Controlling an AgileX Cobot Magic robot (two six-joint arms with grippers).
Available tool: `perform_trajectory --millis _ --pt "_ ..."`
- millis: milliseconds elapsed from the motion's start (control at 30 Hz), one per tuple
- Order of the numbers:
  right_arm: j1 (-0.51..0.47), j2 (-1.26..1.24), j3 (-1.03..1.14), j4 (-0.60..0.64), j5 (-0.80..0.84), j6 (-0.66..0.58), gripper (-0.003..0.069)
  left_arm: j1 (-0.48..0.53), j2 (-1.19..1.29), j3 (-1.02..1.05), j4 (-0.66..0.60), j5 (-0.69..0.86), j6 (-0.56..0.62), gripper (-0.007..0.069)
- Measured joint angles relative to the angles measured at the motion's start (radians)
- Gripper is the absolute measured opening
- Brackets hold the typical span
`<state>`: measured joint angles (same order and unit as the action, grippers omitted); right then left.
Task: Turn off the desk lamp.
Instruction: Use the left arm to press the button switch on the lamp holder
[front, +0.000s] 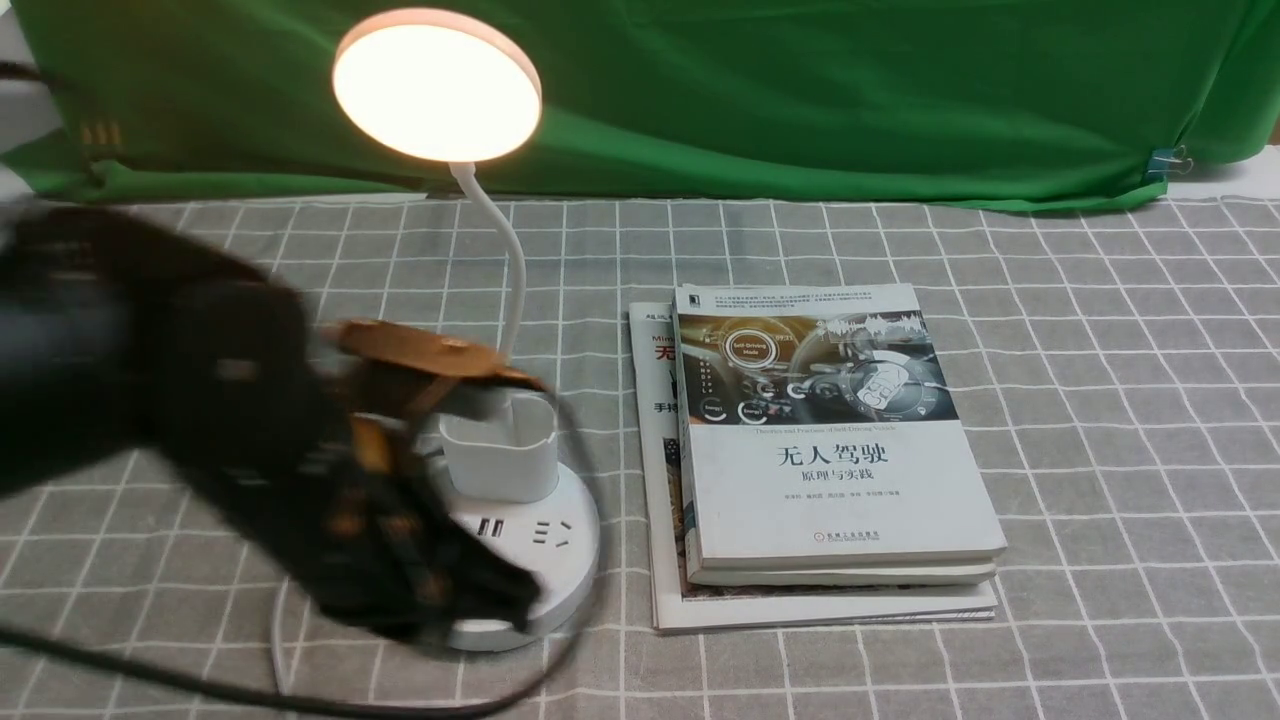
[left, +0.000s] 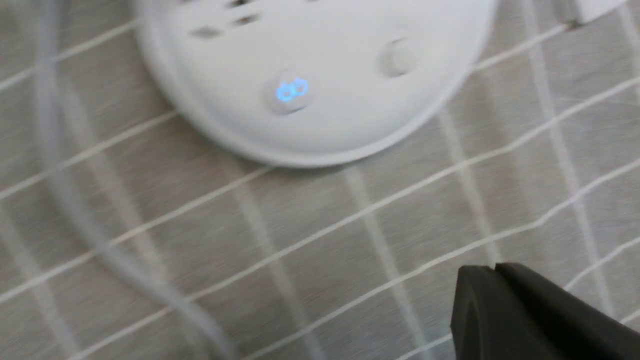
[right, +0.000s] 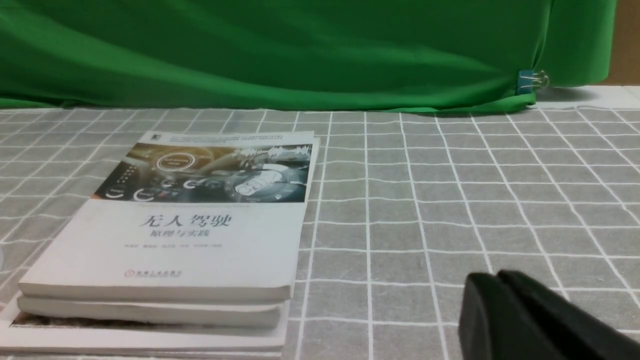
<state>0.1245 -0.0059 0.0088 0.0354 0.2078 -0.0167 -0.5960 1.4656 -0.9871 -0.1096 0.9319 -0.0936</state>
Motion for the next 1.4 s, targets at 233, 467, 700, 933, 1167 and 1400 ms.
perform_trajectory --millis 233,467,700,933,1167,1400 --pt "0.000 0.000 0.000 0.000 0.000 0.000 0.0036 -0.026 0.104 -0.070 0.037 -0.028 -0.036 0.0001" --pt "0.000 0.000 0.000 0.000 0.000 0.000 0.0036 -0.002 0.194 -0.085 0.049 -0.102 -0.038 0.0001" --pt "0.000 0.000 0.000 0.000 0.000 0.000 0.0036 0.019 0.211 -0.087 0.055 -0.155 -0.038 0.0001" --pt "0.000 0.000 0.000 0.000 0.000 0.000 0.0036 0.020 0.239 -0.088 0.051 -0.157 -0.038 0.0001" --pt "0.000 0.000 0.000 0.000 0.000 0.000 0.0036 0.040 0.292 -0.094 0.062 -0.170 -0.038 0.0001" --pt "0.000 0.000 0.000 0.000 0.000 0.000 0.0036 0.041 0.287 -0.094 0.067 -0.172 -0.038 0.0001"
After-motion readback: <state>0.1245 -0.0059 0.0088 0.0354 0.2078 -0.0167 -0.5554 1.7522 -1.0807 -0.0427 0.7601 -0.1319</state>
